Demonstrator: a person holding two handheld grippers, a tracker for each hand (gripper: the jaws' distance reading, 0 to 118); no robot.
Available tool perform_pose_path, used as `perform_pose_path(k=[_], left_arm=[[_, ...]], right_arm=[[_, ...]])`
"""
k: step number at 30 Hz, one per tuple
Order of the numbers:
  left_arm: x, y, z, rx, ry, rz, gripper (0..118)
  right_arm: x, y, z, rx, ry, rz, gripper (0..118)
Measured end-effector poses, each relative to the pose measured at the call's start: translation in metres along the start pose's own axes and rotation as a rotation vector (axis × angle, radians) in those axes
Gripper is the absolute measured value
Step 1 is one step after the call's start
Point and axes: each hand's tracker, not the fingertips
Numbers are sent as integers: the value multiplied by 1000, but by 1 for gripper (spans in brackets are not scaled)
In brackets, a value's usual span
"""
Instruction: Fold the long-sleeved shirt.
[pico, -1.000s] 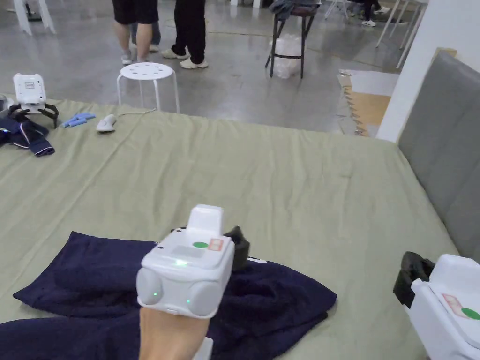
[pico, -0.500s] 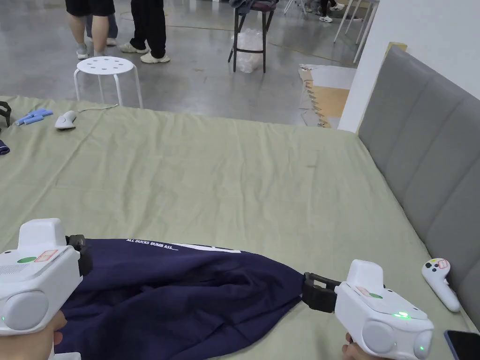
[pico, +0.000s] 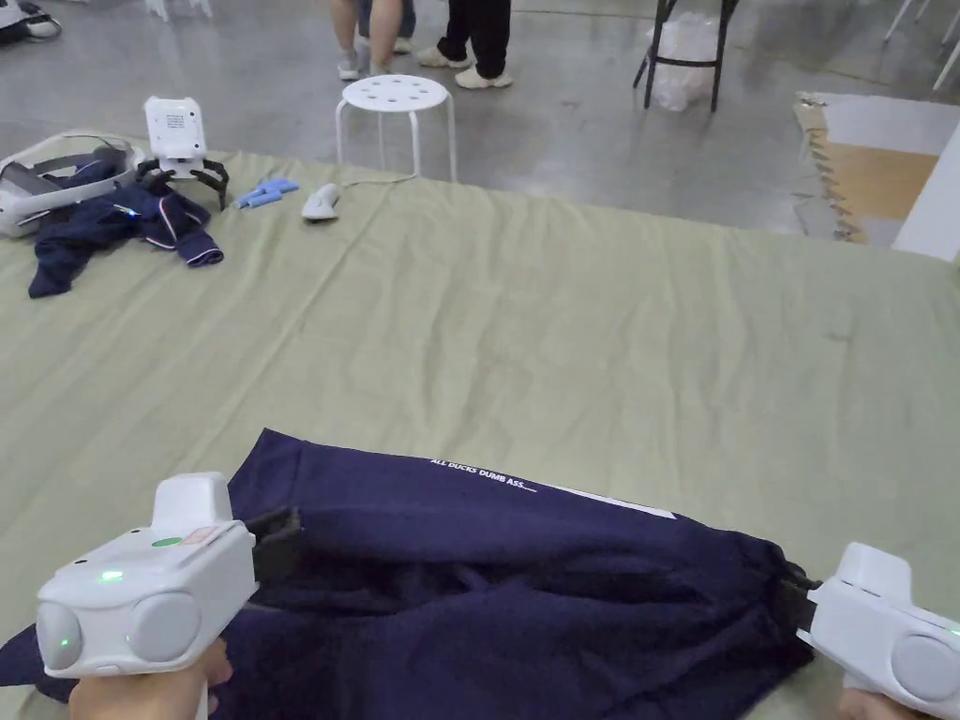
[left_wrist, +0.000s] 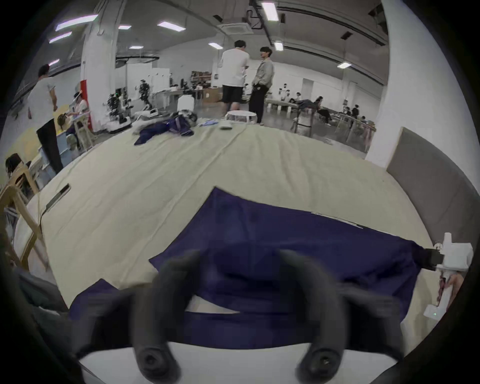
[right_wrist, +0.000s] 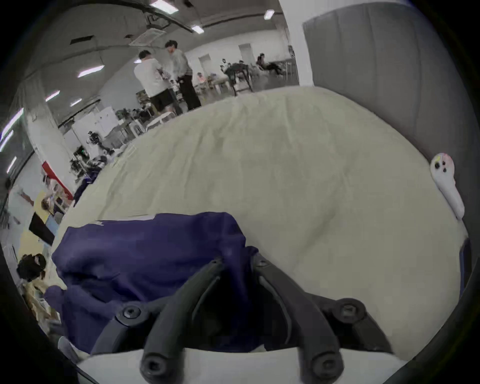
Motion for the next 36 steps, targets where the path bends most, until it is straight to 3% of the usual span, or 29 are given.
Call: perform_pose_path(k=[2,8,11,15,16,18,19,20,21,22,24,25,28,36], left_arm=[[-5,8,-13,-36,-4,12,110],[-8,48,-63,-172,-54,35,109],[-15,68,-102,-222,-62,102,100],[-15,87,-143,-239,-5,55,94],[-17,88,-152,-268,-27,63,87],[-18,84,-171,-353,-82,65,46],[-17,82,-173,-337,-71,64,41],[-12,77,-169,-326,-67,53,24],[-11,76,-166,-284,-70,16,15],[-9,77,-163,-284,-142,19,14],[-4,78,-149,-228,-60,-35,14],[5,77,-129,-221,-126,-50,14],[-3,92,-91,-126,-185,38,14],[3,173,52,168,-310,43,14]], right_arm=[[-6,4,-3,-10,-19,66,10],[6,-4,-20,-30,-15,24,10],[5,-4,-21,-28,-15,27,10],[3,0,-20,-26,-14,62,10],[4,-3,-20,-24,-18,58,10],[6,-2,-22,-24,-14,52,10],[6,-2,-22,-23,-11,48,10],[15,-5,-34,-23,-9,47,10],[15,-5,-34,-20,-4,52,9],[15,-3,-33,-11,2,70,9],[10,-3,-20,3,-4,78,7],[11,1,-10,32,8,56,7],[21,12,18,129,73,-6,6],[3,95,149,401,191,11,6]])
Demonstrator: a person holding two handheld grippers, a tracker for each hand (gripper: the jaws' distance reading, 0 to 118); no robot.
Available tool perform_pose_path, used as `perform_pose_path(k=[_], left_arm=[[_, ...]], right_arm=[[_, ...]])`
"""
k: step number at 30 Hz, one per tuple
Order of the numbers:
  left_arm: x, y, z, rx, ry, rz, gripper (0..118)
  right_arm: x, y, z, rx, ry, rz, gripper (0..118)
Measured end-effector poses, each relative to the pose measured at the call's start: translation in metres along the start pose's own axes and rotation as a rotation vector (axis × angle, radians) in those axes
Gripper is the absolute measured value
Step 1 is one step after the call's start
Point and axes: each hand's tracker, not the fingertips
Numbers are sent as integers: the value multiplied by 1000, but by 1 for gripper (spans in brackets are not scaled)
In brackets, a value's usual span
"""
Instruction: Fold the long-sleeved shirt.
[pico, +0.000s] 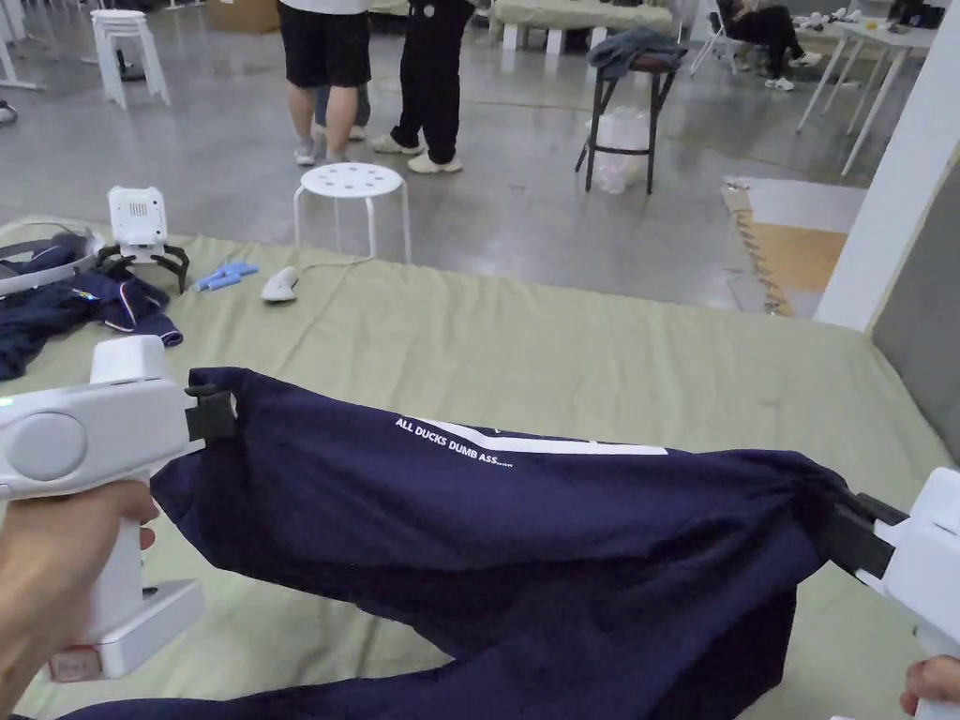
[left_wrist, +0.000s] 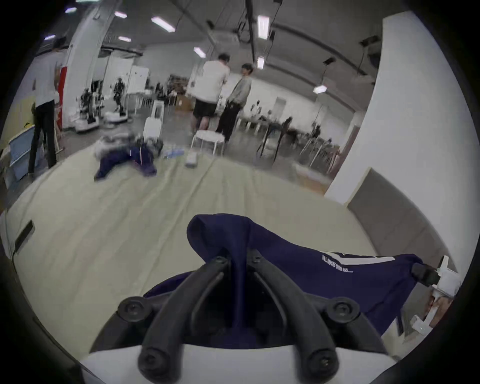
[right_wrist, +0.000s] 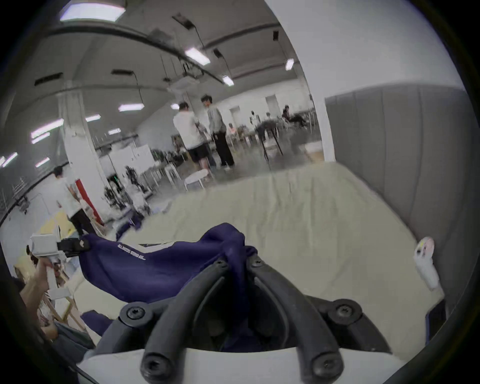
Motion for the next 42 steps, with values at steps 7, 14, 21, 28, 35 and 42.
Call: perform_pose_path(k=[7,14,21,28,35,42], left_arm=[[70,112,89,221,-50,-89,14],[120,202,115,342,-38,-152,14],[161,279,94,398,-46,-132,14],[198,355,49,448,1,-189,14],[235,403,11,507,53,-238,14],[249,414,-18,564,71,-254,14]], right_arm=[[-37,131,63,195,22,150,6],[-74,260,102,316,-6,219,6],[-90,361,90,391,-116,245,6],[-103,438,55,447,-222,281,6],[-110,502,9,531,-301,307,6],[-119,506,-7,621,-340,313,6]])
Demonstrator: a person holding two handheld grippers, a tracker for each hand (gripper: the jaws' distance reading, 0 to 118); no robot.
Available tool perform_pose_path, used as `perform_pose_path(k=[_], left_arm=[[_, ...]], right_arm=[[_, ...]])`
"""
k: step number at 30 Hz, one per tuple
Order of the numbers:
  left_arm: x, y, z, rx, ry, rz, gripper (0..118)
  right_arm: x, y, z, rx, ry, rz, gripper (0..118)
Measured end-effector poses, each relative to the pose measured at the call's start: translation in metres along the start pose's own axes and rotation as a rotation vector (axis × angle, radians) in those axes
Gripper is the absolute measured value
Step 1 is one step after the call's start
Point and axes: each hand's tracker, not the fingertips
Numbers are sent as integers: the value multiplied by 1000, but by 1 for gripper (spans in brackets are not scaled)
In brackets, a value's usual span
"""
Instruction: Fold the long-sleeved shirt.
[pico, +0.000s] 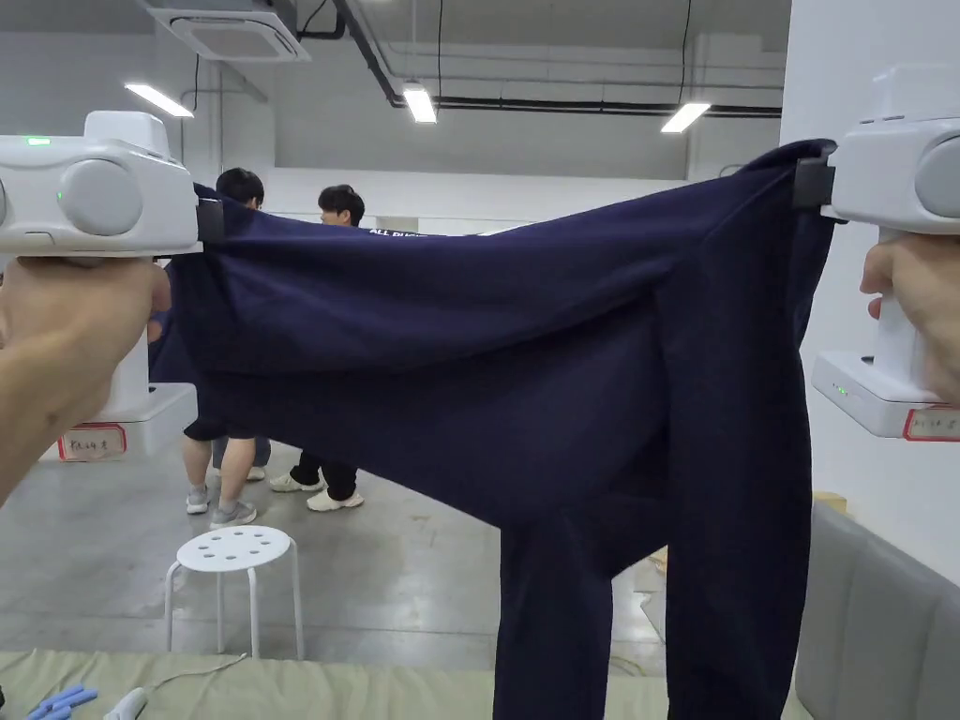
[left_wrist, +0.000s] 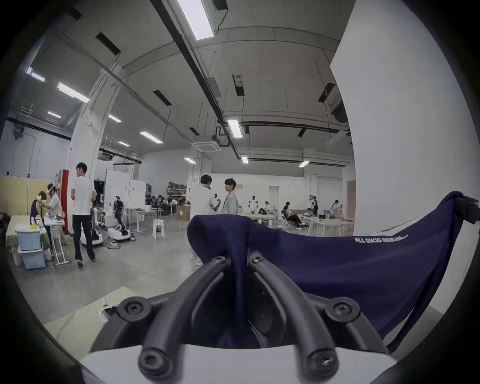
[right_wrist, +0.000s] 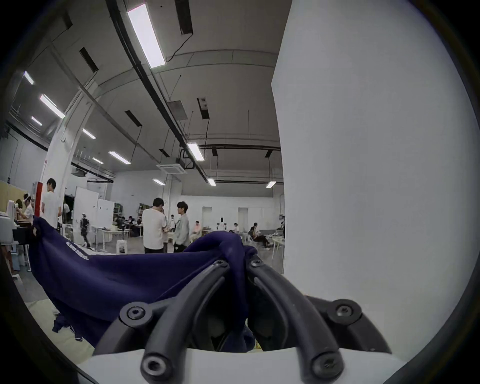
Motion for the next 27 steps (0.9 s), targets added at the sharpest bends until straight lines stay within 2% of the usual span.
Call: perform_pose_path(k=[3,5,7,9,11,15,20,22,23,25,27], left_arm=[[3,-27,-3,-24,-6,-63,14],[1,-55,-1,-54,-21,-57,14],[1,-87,8,-98,-40,-77,14],[2,-122,20,-135,-38,-108,14],[1,-163,40,-187,-64,-66,14],[0,-243,76,-304,-92,-70,14],[-7,-345,134,-428,-123,-32,14],[-11,-379,161,-469,-111,6,14],[-14,-397,174,-517,-125,9,14],[-20,-429,206,-541,-115,36,14],[-24,-457,239,-590,-126,6,14]], right_arm=[[1,-26,5,-15,18,22,6],[4,-53,10,-55,27,31,6],[9,-85,19,-103,38,-9,6],[13,-120,33,-154,46,-15,6],[20,-158,54,-231,48,3,6],[30,-236,102,-355,58,-37,6],[46,-328,179,-503,65,-21,6],[56,-354,211,-549,88,-51,6],[60,-366,228,-576,90,-34,6],[70,-388,263,-600,100,-75,6],[77,-410,296,-626,134,-42,6]])
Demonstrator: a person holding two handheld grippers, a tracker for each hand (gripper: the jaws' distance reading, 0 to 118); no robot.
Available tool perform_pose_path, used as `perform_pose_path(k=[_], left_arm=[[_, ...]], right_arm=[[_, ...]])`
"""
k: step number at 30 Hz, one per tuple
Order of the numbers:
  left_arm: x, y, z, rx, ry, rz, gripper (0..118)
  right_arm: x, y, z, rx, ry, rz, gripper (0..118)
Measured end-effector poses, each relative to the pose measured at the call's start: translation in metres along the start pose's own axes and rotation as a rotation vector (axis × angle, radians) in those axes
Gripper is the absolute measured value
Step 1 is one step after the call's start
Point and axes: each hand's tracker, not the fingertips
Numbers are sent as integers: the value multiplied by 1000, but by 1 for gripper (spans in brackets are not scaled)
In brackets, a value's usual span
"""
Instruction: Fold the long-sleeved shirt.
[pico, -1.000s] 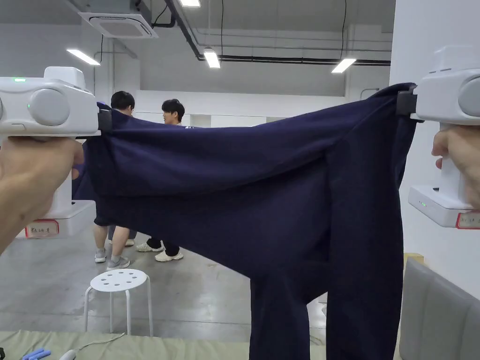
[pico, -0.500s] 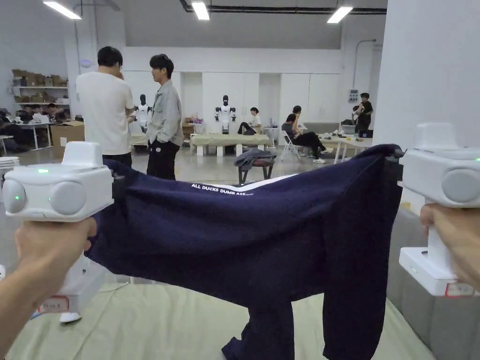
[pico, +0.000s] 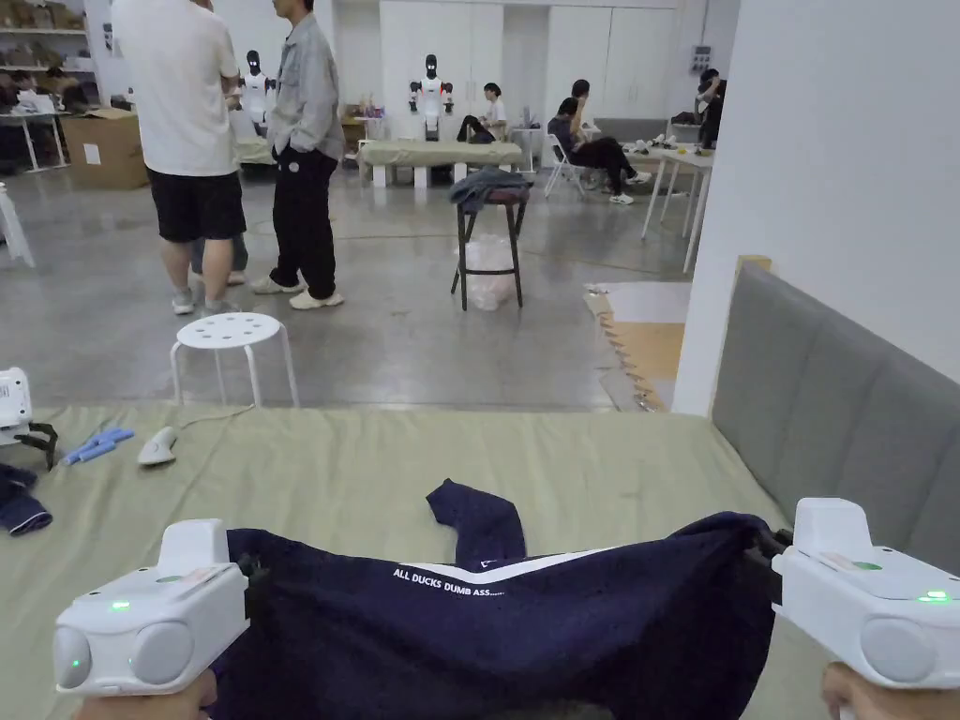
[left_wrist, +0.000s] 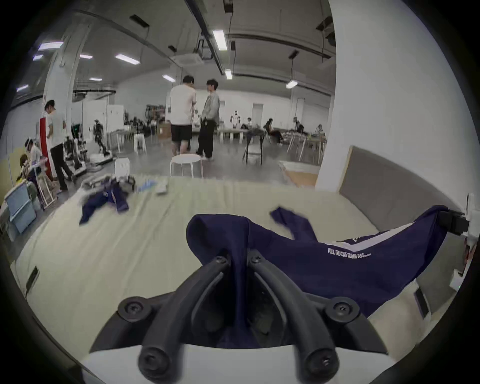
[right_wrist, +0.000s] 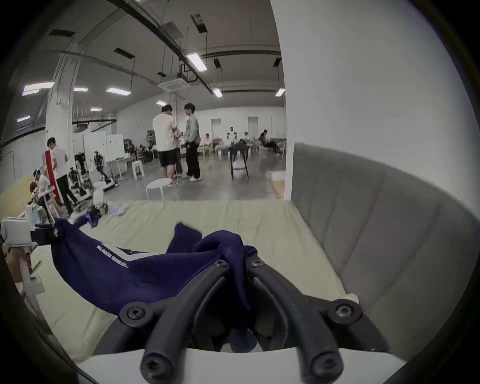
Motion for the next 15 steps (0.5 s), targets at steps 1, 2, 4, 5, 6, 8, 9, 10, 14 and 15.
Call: perform_pose_path(k=[1,2,4,5,6,8,9,10,14,15], left_arm=[[-2,-22,7,3,0,16,14],[-5,-42,14,-51,-27,22,14],[-5,-79,39,-58,-26,32,14],[-7,-97,48,-123,-50,44,14],[-9,-111,59,-131,-57,52,14],[-8,-137,83,-197,-76,14,14],[-9,-148,92,-219,-69,5,14],[-12,-159,102,-206,-70,21,14],[-16,-190,122,-355,-124,12,14],[-18,-197,122,-360,-100,1,14]], right_arm=[[4,-16,7,-36,11,7,6],[7,-33,16,-46,21,18,6],[15,-60,30,-99,50,37,6],[18,-74,37,-116,48,71,6],[22,-85,43,-137,62,82,6],[21,-109,67,-178,87,99,6],[24,-118,71,-205,96,116,6],[29,-127,73,-235,98,122,6],[39,-156,79,-355,102,136,6],[40,-161,80,-378,108,155,6]])
